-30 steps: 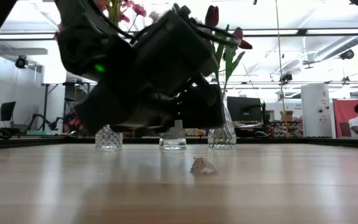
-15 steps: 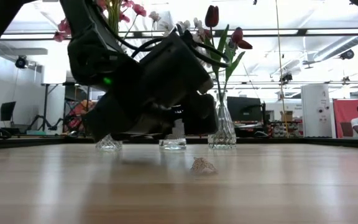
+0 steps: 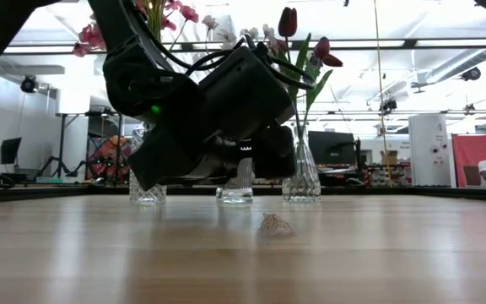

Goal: Sort flowers into vase by color
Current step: Put the white flower into the top transparent vase

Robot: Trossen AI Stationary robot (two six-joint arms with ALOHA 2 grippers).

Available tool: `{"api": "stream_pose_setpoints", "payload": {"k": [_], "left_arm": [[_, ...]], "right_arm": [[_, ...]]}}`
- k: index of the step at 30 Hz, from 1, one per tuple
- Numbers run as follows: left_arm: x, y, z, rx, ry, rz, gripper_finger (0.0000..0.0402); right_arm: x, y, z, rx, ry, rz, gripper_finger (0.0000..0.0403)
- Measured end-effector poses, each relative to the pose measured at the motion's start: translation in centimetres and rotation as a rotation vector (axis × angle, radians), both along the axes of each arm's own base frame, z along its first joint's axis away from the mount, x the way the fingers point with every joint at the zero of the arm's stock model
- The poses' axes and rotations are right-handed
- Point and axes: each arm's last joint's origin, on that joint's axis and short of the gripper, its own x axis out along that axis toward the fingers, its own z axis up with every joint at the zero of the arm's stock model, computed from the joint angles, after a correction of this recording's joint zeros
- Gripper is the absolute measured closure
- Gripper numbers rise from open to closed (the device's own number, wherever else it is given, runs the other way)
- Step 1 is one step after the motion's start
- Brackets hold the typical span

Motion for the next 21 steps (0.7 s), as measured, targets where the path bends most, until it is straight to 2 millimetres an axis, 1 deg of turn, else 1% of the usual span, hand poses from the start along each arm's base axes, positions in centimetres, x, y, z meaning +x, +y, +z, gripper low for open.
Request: {"api": "stream_pose_setpoints", "payload": {"k": [6, 16, 21], "left_arm": [[0.2, 0.6, 0.0, 0.007, 0.026, 0.016, 0.0084], [0.4, 2.0, 0.0, -0.002, 0.026, 0.044, 0.0083], [0.4, 2.3, 0.0, -0.003, 0.025, 0.049, 0.0083]], "right_arm": [[-0.1, -0.4, -0.1, -0.008, -0.01, -0.017, 0.0385], [0.0, -0.4, -0.2, -0.016, -0.009, -0.012, 0.0385], [0.0, -0.4, -0.2, -0.015, -0.008, -0.011, 0.0385]]}}
